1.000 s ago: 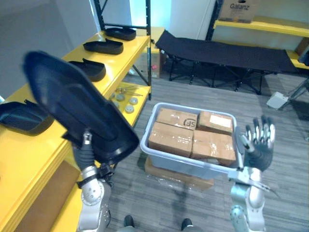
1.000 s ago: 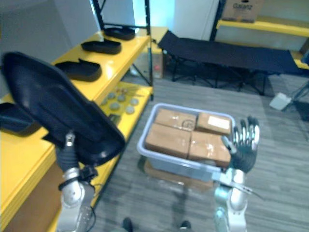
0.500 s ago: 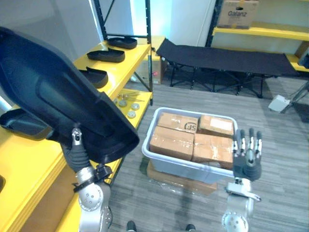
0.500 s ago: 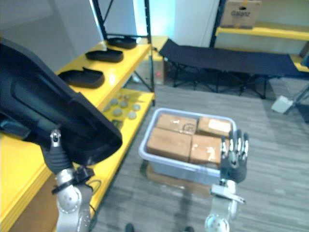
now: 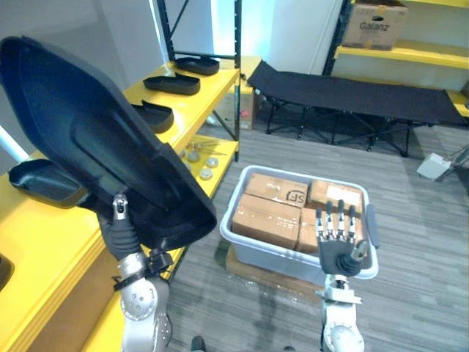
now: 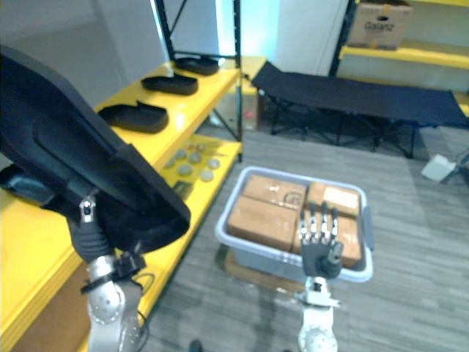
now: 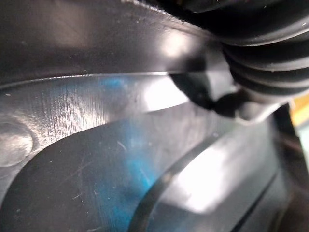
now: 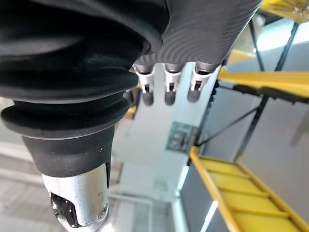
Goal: Walk over and take plastic housings, then place them on the shelf
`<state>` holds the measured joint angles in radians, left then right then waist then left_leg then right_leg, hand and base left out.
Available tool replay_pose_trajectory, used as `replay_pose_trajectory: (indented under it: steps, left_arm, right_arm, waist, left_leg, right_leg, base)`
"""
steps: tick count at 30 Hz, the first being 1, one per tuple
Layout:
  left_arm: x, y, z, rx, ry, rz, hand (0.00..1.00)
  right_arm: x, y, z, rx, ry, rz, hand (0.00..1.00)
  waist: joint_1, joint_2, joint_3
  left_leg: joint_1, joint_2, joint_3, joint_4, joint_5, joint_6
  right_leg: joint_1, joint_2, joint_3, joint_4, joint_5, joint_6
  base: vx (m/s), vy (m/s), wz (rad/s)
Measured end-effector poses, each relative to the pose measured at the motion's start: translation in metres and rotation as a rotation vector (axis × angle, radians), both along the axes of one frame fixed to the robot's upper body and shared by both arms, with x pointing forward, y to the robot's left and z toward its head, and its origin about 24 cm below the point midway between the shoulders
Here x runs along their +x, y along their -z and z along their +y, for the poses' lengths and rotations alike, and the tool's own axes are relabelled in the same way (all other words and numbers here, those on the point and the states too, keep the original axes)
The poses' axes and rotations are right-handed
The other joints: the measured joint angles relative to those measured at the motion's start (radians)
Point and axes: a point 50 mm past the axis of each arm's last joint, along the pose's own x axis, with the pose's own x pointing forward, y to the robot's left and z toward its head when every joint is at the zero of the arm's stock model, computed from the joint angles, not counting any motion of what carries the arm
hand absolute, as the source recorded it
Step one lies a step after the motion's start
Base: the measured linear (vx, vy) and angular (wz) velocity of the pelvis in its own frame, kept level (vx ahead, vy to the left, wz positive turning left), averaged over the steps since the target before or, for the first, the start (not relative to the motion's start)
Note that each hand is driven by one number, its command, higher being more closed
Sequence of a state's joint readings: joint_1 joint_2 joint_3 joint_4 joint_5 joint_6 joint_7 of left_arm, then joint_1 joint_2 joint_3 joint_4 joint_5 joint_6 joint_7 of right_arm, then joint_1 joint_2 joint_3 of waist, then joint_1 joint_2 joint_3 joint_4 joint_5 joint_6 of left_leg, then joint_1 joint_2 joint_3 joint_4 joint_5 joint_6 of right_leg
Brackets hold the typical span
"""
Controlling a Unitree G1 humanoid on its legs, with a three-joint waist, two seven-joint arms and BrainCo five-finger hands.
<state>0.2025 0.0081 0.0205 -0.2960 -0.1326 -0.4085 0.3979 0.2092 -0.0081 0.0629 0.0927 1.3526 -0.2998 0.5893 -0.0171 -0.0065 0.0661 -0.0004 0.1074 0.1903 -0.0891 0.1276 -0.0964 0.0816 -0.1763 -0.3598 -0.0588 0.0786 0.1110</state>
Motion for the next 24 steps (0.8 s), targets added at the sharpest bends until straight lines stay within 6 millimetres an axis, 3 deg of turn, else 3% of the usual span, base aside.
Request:
replay_pose_trajectory:
  steps: [4, 8, 16, 19, 24]
  left_arm:
    - [-0.006, -0.002, 0.002, 0.069, -0.097, 0.012, 1.00]
    - [-0.026, -0.015, 0.020, 0.132, -0.260, -0.027, 1.00]
    - [-0.060, -0.026, 0.049, 0.285, -0.470, -0.012, 1.00]
    - [-0.070, -0.032, 0.056, 0.348, -0.514, -0.036, 1.00]
    - [-0.078, -0.048, 0.058, 0.413, -0.481, -0.136, 1.00]
  right_arm:
    - [0.001, -0.002, 0.000, -0.149, -0.025, 0.013, 0.00]
    - [0.008, -0.006, 0.013, -0.261, -0.079, 0.025, 0.00]
    - [0.047, -0.044, 0.070, -0.698, -0.204, -0.063, 0.00]
    - [0.062, -0.057, 0.074, -0.823, -0.143, -0.085, 0.00]
    - [0.069, -0.064, 0.070, -0.921, -0.033, -0.045, 0.00]
  waist:
    - [0.002, 0.000, 0.000]
    - [0.012, 0.003, -0.004]
    - [0.128, 0.001, -0.003]
    - [0.181, 0.000, -0.001]
    - [0.219, -0.014, 0.011]
  left_leg:
    - [-0.001, -0.006, -0.028, 0.000, 0.000, -0.004]
    - [-0.031, -0.022, -0.087, 0.000, 0.004, 0.000]
    - [-0.073, -0.061, -0.241, 0.000, 0.031, 0.003]
    - [-0.073, -0.077, -0.274, 0.001, 0.032, 0.006]
    - [-0.075, -0.103, -0.295, 0.001, 0.035, 0.022]
  right_leg:
    - [0.012, -0.005, -0.027, 0.005, -0.011, 0.007]
    - [0.026, -0.012, -0.089, 0.004, -0.016, 0.012]
    - [0.086, -0.022, -0.248, 0.017, -0.047, 0.028]
    - [0.101, -0.035, -0.282, 0.034, -0.065, 0.037]
    - [0.092, -0.068, -0.290, 0.089, -0.093, 0.031]
  base:
    - [-0.02, 0.003, 0.21]
    - [-0.01, 0.007, 0.41]
    - [0.00, 0.003, 0.60]
    - [0.00, 0.026, 0.41]
    - [0.01, 0.048, 0.15]
